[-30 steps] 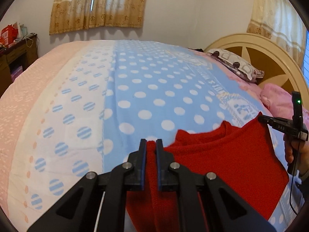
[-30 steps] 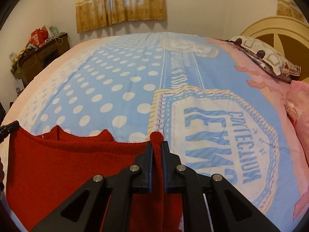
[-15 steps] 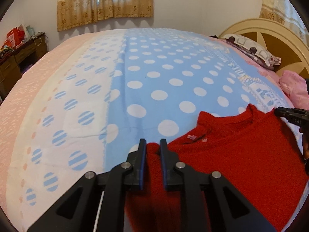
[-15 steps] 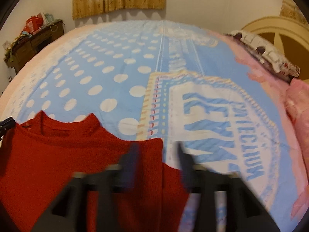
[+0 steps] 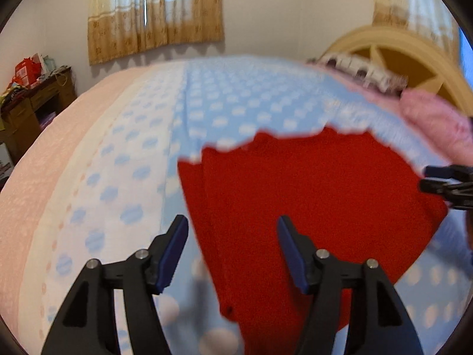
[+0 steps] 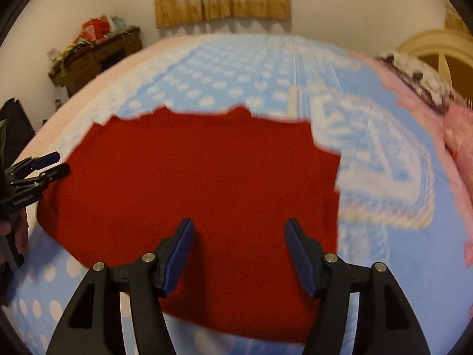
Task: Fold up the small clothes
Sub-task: 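Move both open grippers to the side edge of the folded sweater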
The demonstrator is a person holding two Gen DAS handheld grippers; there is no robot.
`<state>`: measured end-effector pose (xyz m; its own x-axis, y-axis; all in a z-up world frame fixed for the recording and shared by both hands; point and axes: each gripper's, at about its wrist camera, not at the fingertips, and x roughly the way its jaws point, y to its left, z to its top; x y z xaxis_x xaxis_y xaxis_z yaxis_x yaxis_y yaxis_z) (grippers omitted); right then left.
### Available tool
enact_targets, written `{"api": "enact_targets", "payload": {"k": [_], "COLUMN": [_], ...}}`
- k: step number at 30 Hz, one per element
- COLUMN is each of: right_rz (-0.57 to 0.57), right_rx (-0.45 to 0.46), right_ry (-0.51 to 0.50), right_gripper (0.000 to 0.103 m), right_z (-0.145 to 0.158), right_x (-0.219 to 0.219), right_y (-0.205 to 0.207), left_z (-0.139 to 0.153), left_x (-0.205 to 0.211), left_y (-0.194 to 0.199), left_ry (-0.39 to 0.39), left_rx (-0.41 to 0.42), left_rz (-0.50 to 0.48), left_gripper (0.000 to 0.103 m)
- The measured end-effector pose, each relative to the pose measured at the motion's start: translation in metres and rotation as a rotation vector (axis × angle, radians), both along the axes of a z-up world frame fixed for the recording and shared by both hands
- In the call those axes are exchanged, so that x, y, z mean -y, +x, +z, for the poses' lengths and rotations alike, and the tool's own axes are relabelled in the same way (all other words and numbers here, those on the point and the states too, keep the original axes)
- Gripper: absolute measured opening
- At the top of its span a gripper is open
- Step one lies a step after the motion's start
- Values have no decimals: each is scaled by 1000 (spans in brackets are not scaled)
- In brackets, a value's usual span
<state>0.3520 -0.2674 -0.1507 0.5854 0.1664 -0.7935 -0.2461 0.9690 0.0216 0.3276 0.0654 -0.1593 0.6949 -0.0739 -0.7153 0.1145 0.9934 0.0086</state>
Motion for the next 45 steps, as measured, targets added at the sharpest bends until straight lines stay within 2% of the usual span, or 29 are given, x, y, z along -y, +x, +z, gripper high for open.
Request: {"api": "enact_targets", "payload": {"k": [2,3,5,8,11,14,18,21,24,29,32,37,42,45], "right_rz": [-46,-52,-68,-94,-57,-6,2,-39,-53,-69,-36,51,108,111], "right_rx": [-48,-37,-27,-5,43,61,36,-64,-55,-39,-4,26,-34,-18], "right_ry": [13,23,21,4,14,-16,-50,-28,-13,-47,-14,-25,-81,-115], "right_gripper": [64,64,64,64,65,66,66,69,70,70,70,70,70,71], "right_z": [-18,-19,-15,-3,13,16,1,-25,-24,-17,-4,3,-20,-26], "right_x": [7,10,8,5,-7,-24,-40,-37,-36,-43,-56,-94,-128,-132], "right_y": [5,4,1,-10,-30,-42,-40,-30,-31,-37,-45,-43,-31,-33], "left_z": [-16,-23,-20,-14,-9,-8,-15,-19,-26,-28,-26,-24,-22,-19], "left_x": [1,1,-5,-10,-14,-15,-10,-10,-13,-17,-17,-18,-23,-27], "left_y": [7,11,8,2,-13,-29,-36,-32,-31,-32,-34,-37,-40,-45], "left_ry": [22,17,-1,-10,-46,-82,-81,-79,-84,-105,-101,-93,-110,-122], "left_rx": [-42,-70,-59,-56,-56,-64,-84,-108,-124,-138,-135,-132,-135,-128], "left_rz": [18,8,37,49,52,54,43,42,59,65,67,67,64,64], "left_gripper": [66,69,75,75,74,78,81,83,91,93,94,94,94,94]}}
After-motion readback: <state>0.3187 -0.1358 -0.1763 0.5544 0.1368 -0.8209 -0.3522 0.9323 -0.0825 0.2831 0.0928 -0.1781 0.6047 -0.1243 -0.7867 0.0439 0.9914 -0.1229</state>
